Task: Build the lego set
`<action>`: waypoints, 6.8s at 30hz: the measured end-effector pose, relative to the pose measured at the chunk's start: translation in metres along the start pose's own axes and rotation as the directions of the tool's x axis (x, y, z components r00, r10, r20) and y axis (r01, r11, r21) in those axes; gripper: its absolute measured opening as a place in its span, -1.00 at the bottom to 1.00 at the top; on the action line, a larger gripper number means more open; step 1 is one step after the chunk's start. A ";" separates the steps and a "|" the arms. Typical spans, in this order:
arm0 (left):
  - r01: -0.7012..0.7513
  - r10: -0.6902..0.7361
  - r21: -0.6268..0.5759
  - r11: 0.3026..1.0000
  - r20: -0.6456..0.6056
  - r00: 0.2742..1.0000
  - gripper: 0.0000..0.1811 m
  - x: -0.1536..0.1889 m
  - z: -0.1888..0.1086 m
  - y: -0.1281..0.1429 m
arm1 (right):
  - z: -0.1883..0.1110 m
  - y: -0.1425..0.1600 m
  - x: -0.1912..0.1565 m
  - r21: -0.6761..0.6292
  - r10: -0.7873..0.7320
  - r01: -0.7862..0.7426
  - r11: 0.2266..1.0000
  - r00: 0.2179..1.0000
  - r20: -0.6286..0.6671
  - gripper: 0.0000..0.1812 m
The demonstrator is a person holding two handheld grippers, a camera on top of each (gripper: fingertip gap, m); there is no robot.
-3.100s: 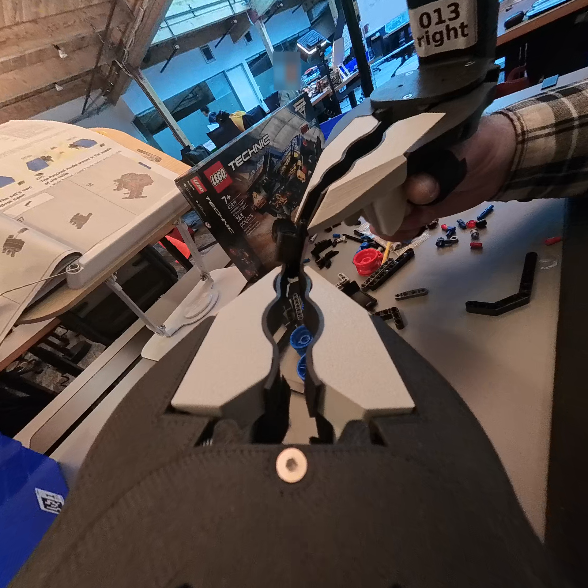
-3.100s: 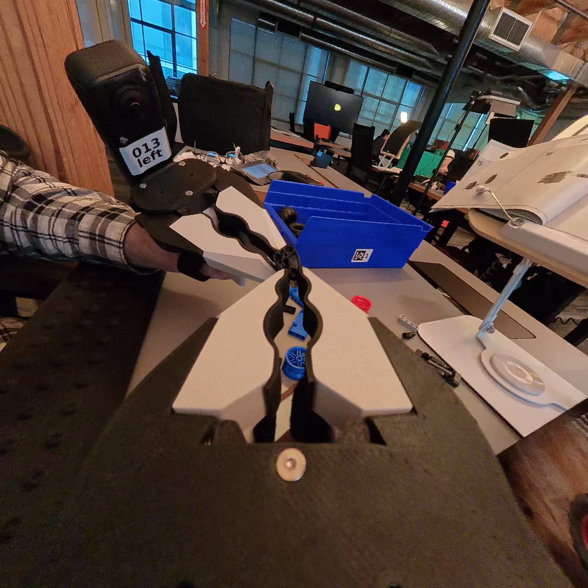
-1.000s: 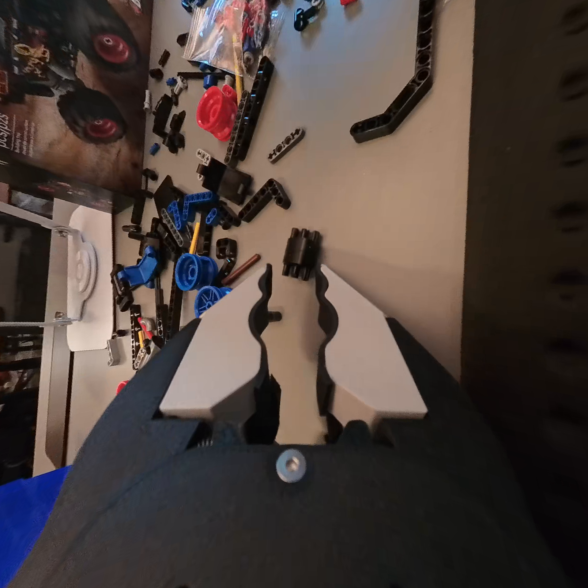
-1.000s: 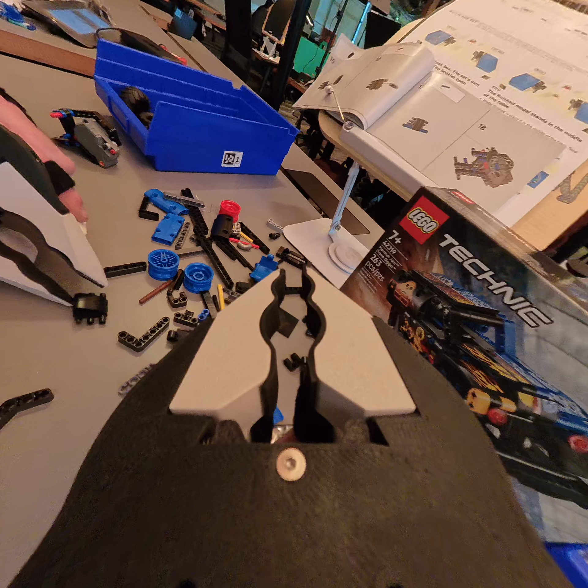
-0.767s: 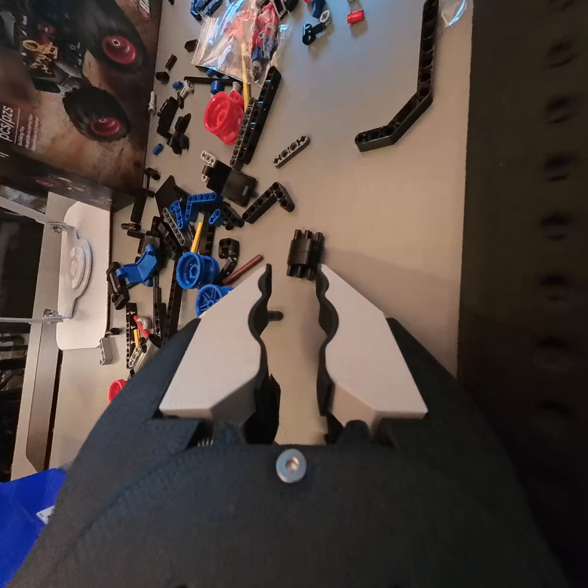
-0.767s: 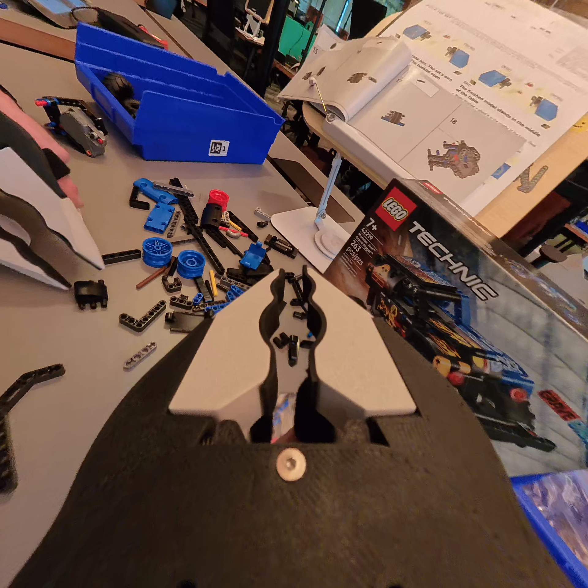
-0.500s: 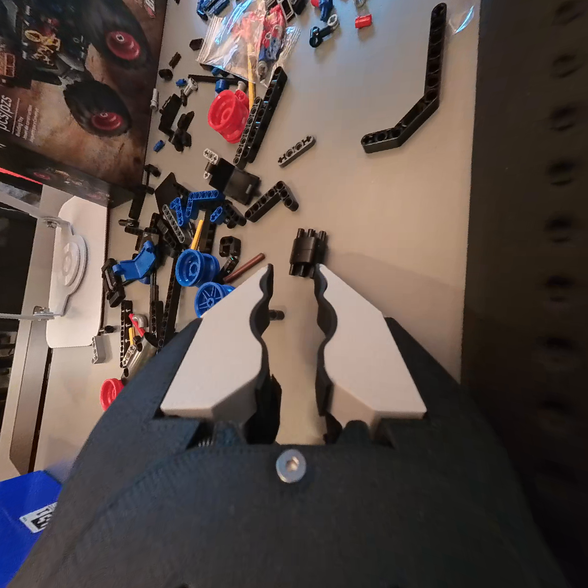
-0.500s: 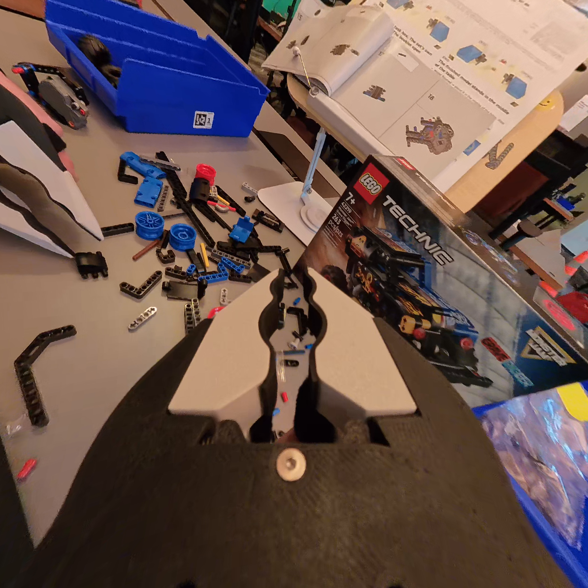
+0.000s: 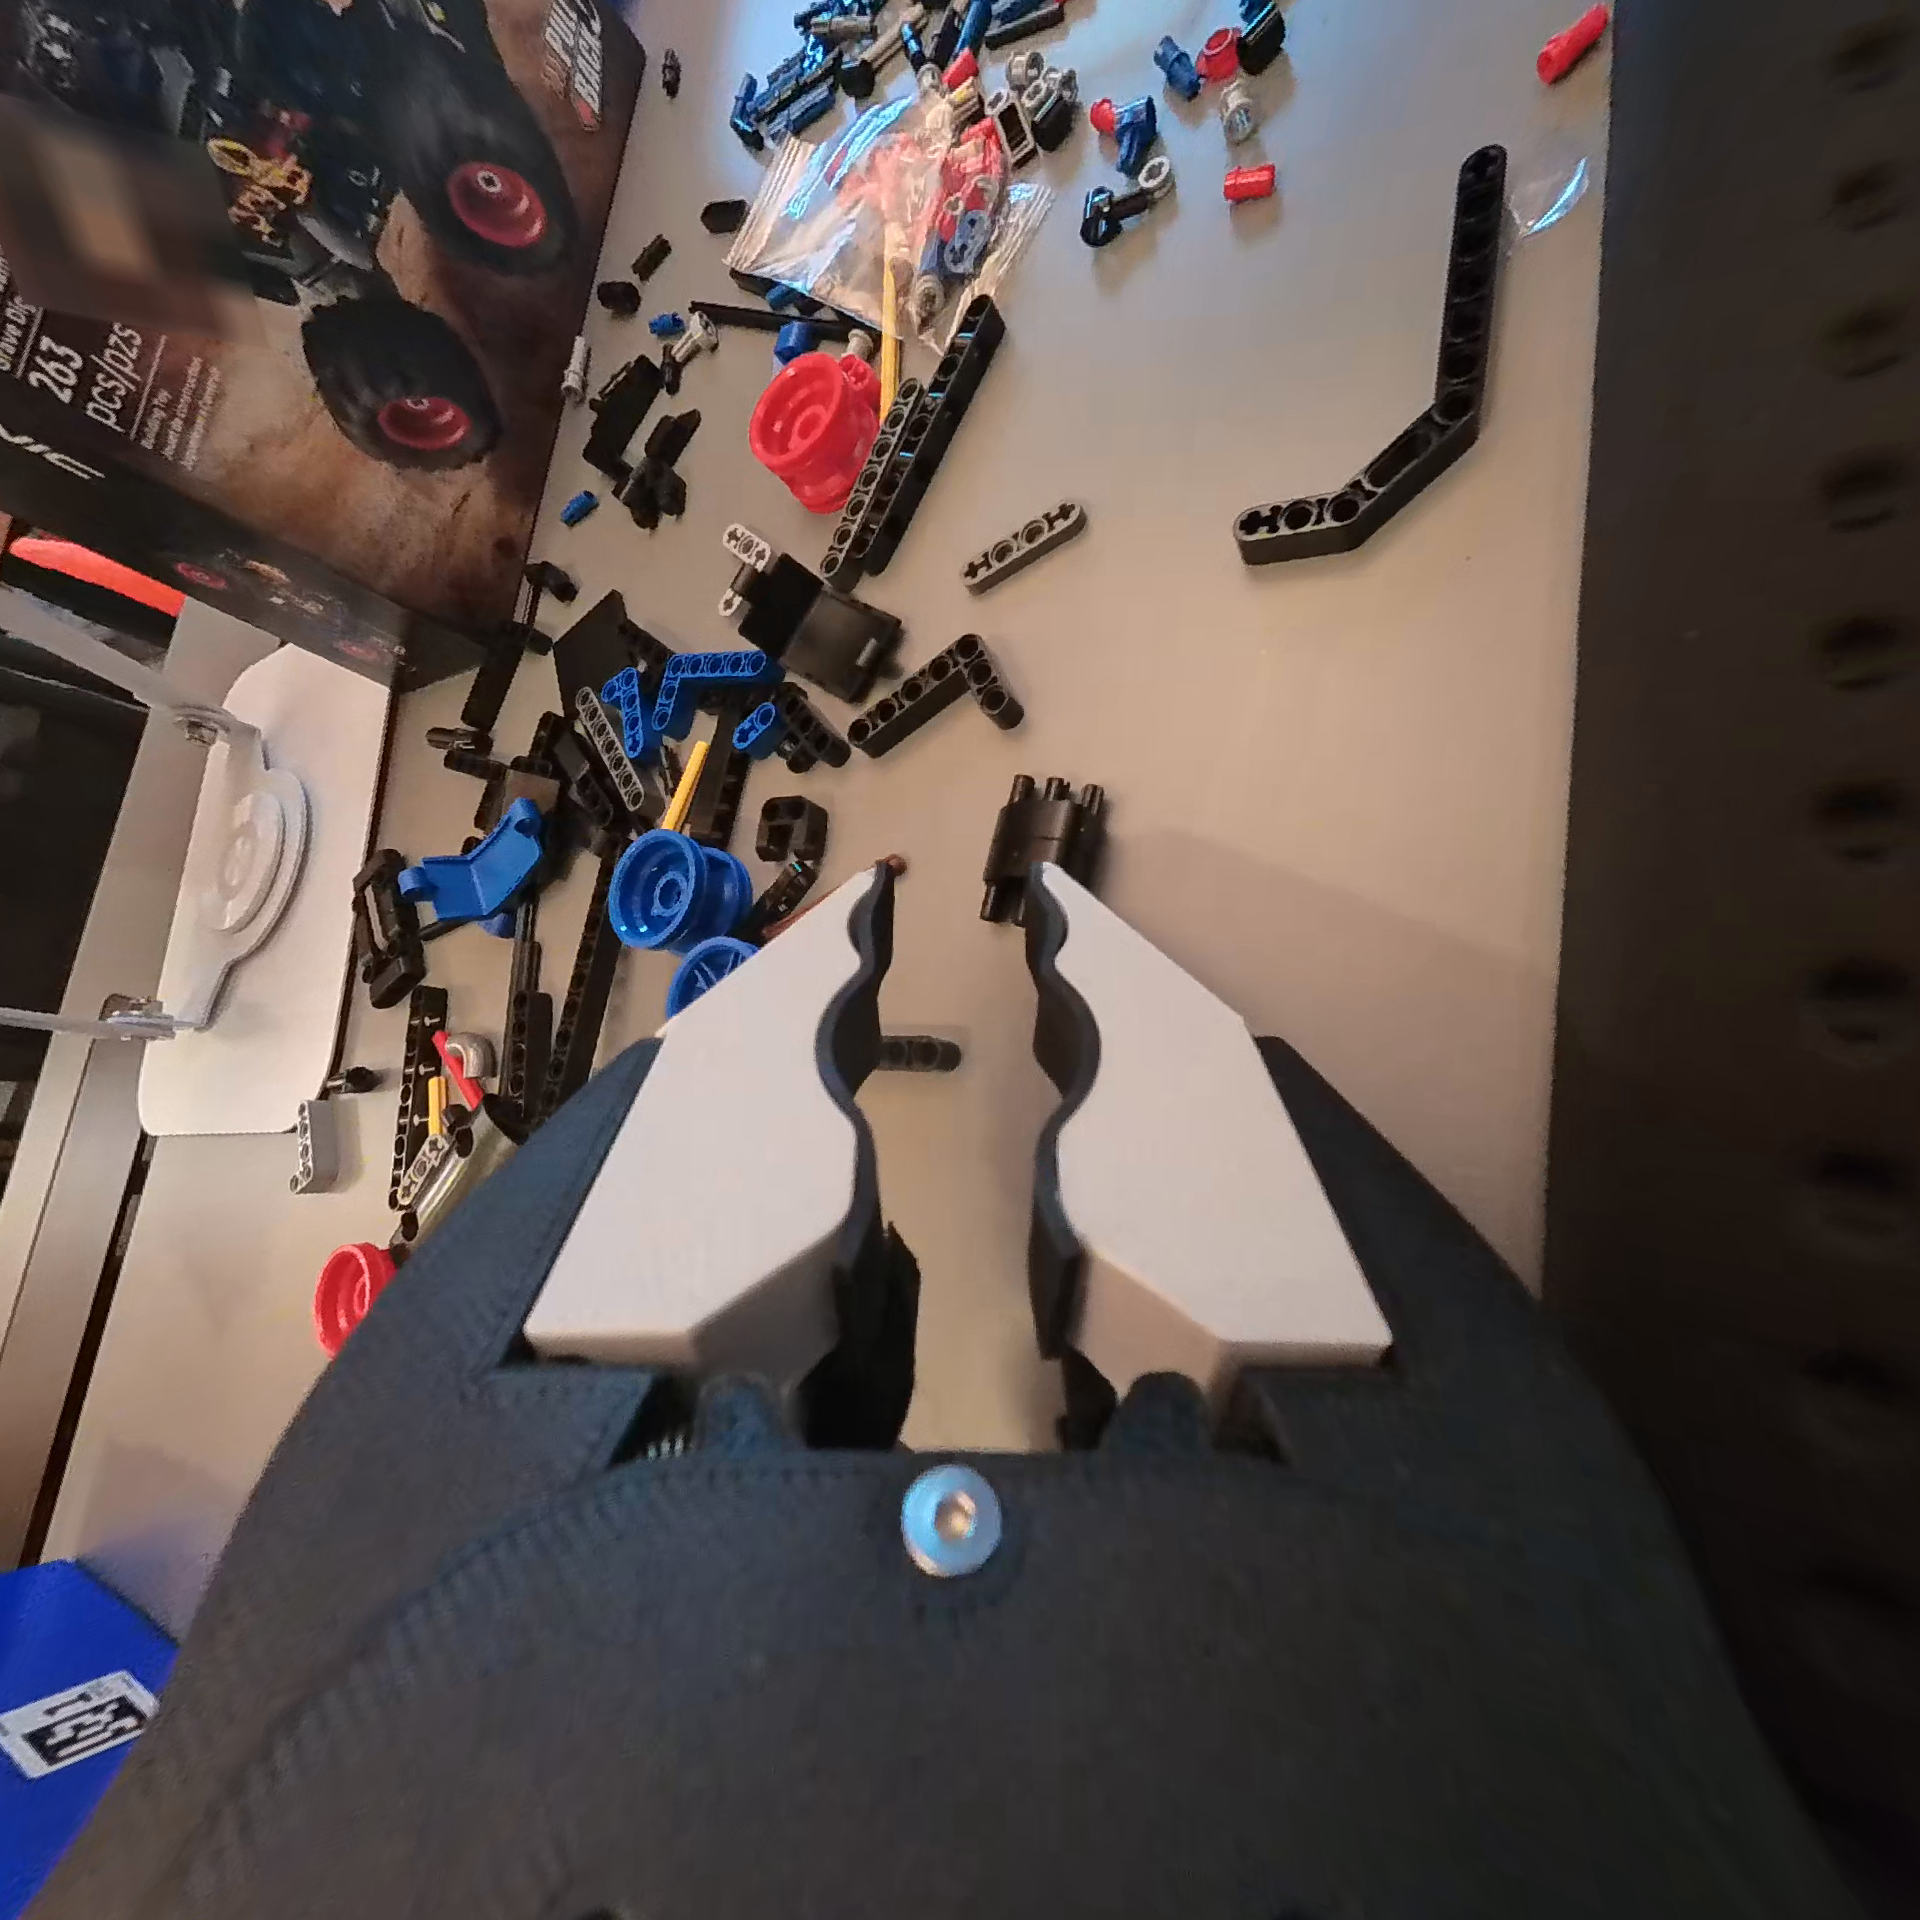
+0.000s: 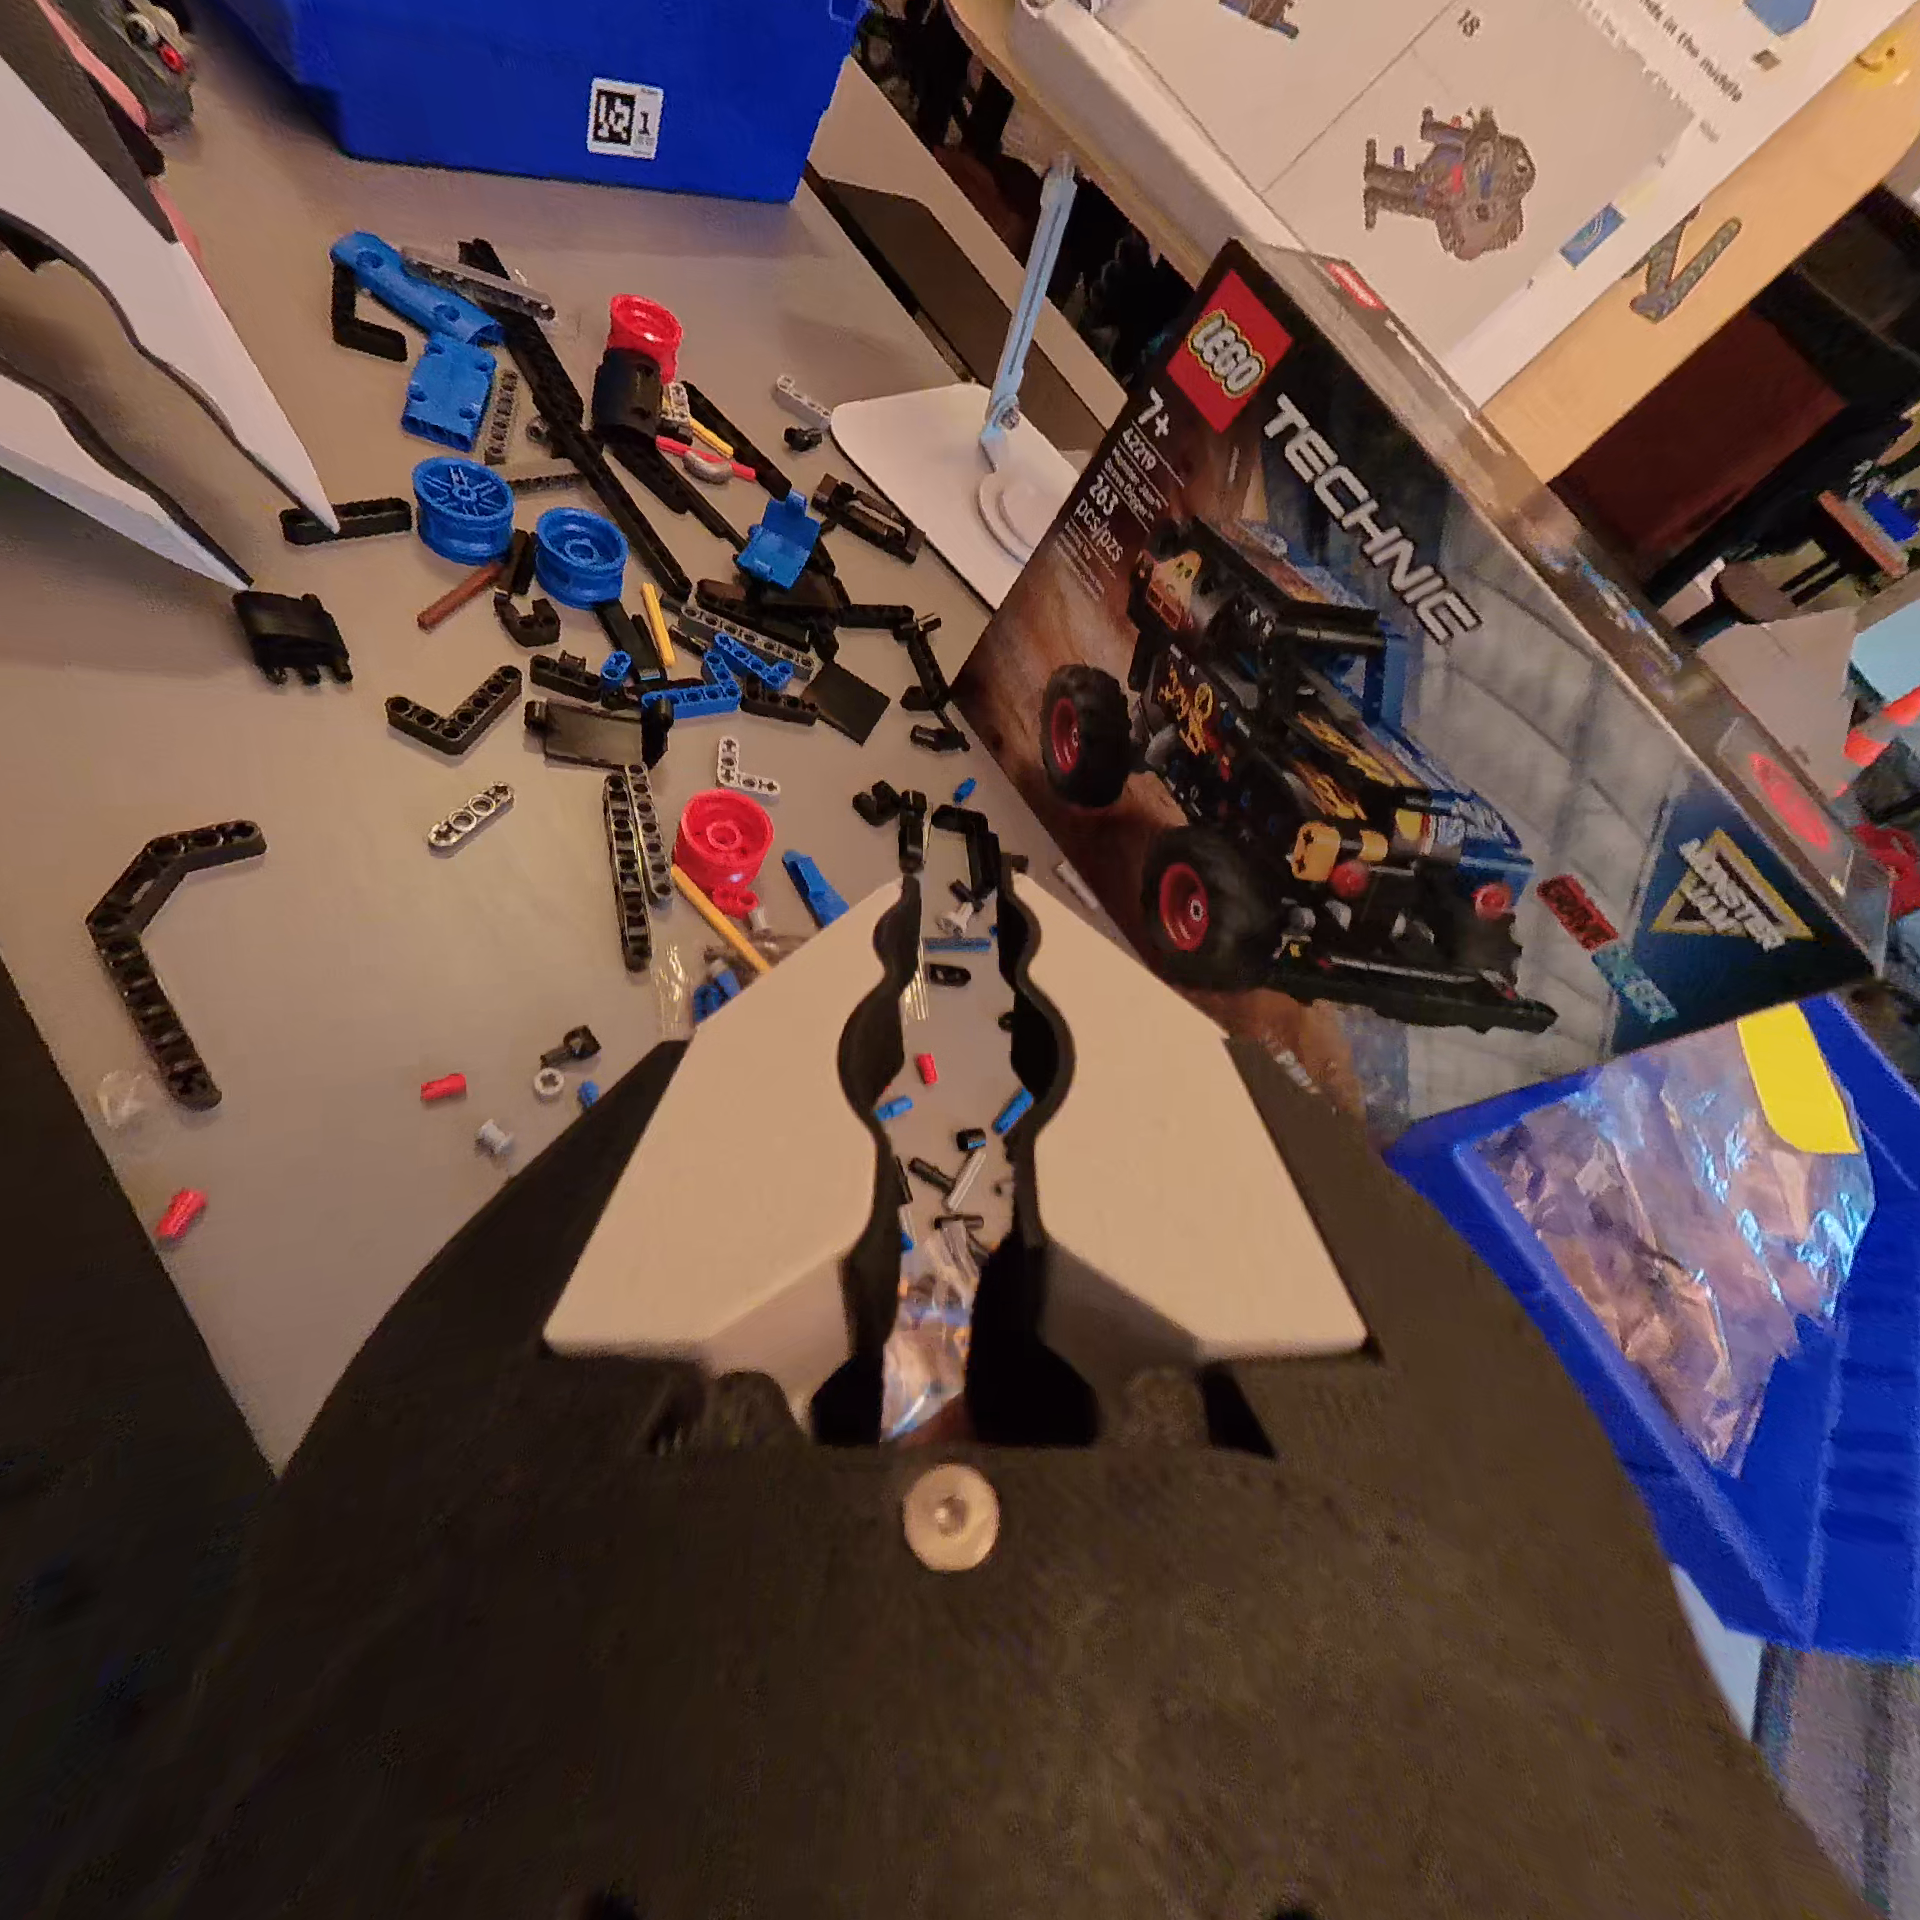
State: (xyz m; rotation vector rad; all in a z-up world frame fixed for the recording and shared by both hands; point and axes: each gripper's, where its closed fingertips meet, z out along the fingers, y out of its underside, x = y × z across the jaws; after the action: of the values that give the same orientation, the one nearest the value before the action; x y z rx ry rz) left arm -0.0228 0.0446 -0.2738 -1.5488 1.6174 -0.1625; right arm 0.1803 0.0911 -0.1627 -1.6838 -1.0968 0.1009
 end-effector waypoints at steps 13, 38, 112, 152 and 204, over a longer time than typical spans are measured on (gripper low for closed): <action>0.010 -0.010 0.006 1.000 -0.006 1.000 -0.75 -0.001 0.001 0.001 | -0.008 0.061 -0.013 -0.234 0.064 -0.035 0.972 0.991 0.119 -0.86; 0.017 -0.017 0.014 1.000 -0.025 1.000 -0.75 0.001 0.003 0.001 | 0.071 0.126 0.017 -0.489 0.215 -0.100 0.866 0.959 0.186 -0.90; -0.248 0.155 0.167 0.954 0.431 0.889 -0.98 -0.042 -0.040 -0.064 | 0.081 -0.106 -0.155 0.061 0.241 -0.404 0.913 0.653 0.718 -0.99; 0.030 -0.029 0.032 0.999 -0.024 0.999 -0.57 -0.001 0.001 -0.019 | 0.090 -0.058 -0.158 0.046 0.116 -0.186 0.981 0.768 0.630 -0.98; -0.055 0.053 -0.019 0.998 -0.121 0.991 -0.90 0.019 0.031 -0.027 | 0.095 0.003 -0.179 -0.099 -0.098 0.182 0.978 0.827 0.554 -0.98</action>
State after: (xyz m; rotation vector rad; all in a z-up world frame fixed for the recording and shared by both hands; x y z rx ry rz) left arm 0.0205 0.0370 -0.2852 -1.5356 1.7588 -0.2125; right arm 0.0266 0.0348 -0.2828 -1.7455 -1.6901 0.4406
